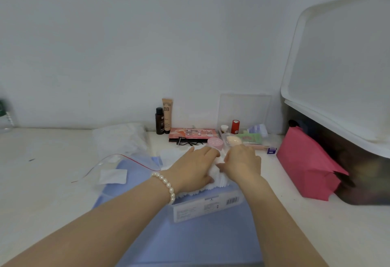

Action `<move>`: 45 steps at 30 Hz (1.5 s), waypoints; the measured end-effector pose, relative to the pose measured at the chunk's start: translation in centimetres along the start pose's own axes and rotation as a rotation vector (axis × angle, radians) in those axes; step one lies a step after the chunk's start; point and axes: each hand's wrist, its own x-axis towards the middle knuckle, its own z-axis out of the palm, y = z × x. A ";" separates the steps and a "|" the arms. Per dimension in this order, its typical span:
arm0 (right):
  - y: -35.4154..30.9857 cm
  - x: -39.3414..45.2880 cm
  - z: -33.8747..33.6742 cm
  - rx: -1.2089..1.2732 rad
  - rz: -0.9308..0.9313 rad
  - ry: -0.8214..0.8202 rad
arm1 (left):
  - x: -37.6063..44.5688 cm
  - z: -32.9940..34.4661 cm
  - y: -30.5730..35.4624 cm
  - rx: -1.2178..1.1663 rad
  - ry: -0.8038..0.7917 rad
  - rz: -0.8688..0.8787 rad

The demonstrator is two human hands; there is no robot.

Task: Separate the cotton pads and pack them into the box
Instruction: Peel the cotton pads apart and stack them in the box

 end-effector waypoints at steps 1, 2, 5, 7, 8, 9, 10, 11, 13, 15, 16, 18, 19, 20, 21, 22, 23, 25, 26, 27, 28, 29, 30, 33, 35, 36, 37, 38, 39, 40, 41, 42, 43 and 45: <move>0.1 0.1 -0.2 0.078 0.002 -0.042 | 0.0 0.1 0.1 0.026 -0.009 -0.014; 0.2 0.1 -0.4 0.185 -0.004 -0.092 | 0.0 0.2 0.1 0.047 -0.026 -0.037; 1.0 0.2 -1.8 0.442 0.000 -0.132 | 0.3 0.7 0.3 0.078 -0.043 -0.128; 1.7 0.6 -2.3 0.499 0.072 -0.100 | 0.7 0.9 0.6 0.070 -0.002 -0.176; 2.0 0.6 -2.4 0.504 0.112 -0.107 | 1.0 1.0 0.8 0.062 0.016 -0.194; 2.1 0.6 -2.5 0.495 0.146 -0.130 | 1.3 1.2 1.0 0.065 0.029 -0.208; 2.1 0.5 -2.5 0.480 0.173 -0.170 | 1.6 1.3 1.2 0.079 0.034 -0.216; 2.1 0.4 -2.5 0.468 0.192 -0.210 | 1.9 1.4 1.4 0.100 0.032 -0.222; 1.8 0.4 -2.3 0.418 0.170 -0.258 | 2.2 1.7 1.7 0.171 0.010 -0.222; 1.6 0.4 -2.1 0.347 0.114 -0.252 | 2.5 1.8 1.9 0.244 -0.002 -0.211; 1.5 0.5 -2.1 0.314 0.102 -0.251 | 2.6 1.8 1.9 0.277 0.001 -0.205; 1.4 0.8 -2.0 0.276 0.099 -0.264 | 2.8 1.9 2.0 0.311 0.013 -0.201; 1.4 0.9 -1.9 0.255 0.100 -0.275 | 2.7 2.0 2.0 0.308 0.011 -0.202; 1.4 1.0 -1.8 0.232 0.104 -0.277 | 2.6 2.0 2.0 0.288 0.000 -0.209; 1.4 1.0 -1.7 0.211 0.110 -0.268 | 2.4 1.8 2.0 0.262 -0.002 -0.214; 1.5 1.1 -1.7 0.194 0.116 -0.243 | 2.1 1.4 2.0 0.233 0.008 -0.213; 1.4 0.9 -1.8 0.178 0.122 -0.210 | 1.5 0.7 2.0 0.204 0.034 -0.204; 1.3 0.6 -2.4 0.151 0.112 -0.109 | -0.2 -1.3 1.8 0.150 0.114 -0.166; 1.2 0.5 -2.8 0.151 0.088 -0.052 | -1.5 -2.4 1.5 0.140 0.178 -0.132; 0.8 0.2 -3.2 0.181 0.037 0.012 | -3.2 -3.6 1.1 0.145 0.262 -0.089; 0.2 -0.3 -3.7 0.270 -0.036 0.065 | -5.0 -4.6 0.4 0.185 0.355 -0.038; -0.7 -1.1 -4.1 0.420 -0.121 0.075 | -6.9 -5.2 -0.7 0.241 0.434 -0.003; -1.9 -2.3 -4.7 0.612 -0.206 0.052 | -8.8 -5.5 -2.0 0.281 0.476 0.007; -6.1 -6.6 -5.3 0.871 -0.448 -0.122 | -14.0 -6.3 -5.9 0.406 0.342 -0.103; -8.7 -8.8 -3.4 0.735 -0.572 -0.209 | -16.4 -6.6 -8.1 0.492 0.224 -0.190; -10.1 -9.5 -1.9 0.622 -0.628 -0.229 | -17.1 -6.7 -8.9 0.485 0.171 -0.247; -11.4 -9.9 -0.4 0.511 -0.691 -0.243 | -17.7 -6.6 -9.8 0.464 0.116 -0.301; -12.7 -10.0 1.4 0.411 -0.732 -0.255 | -18.0 -6.2 -10.8 0.427 0.095 -0.343; -14.0 -9.9 2.9 0.332 -0.748 -0.274 | -18.4 -6.0 -11.4 0.364 0.054 -0.395; -15.2 -9.5 4.2 0.274 -0.748 -0.276 | -18.4 -5.8 -11.8 0.289 0.075 -0.413; -16.4 -9.1 5.3 0.234 -0.741 -0.262 | -18.4 -5.6 -12.0 0.210 0.159 -0.404; -17.4 -8.5 6.2 0.226 -0.720 -0.244 | -18.2 -5.5 -12.1 0.136 0.256 -0.392; -18.3 -8.0 7.0 0.213 -0.695 -0.230 | -18.0 -5.5 -12.1 0.086 0.312 -0.396; -19.7 -7.1 8.4 0.111 -0.655 -0.217 | -17.5 -5.5 -12.0 0.070 0.350 -0.424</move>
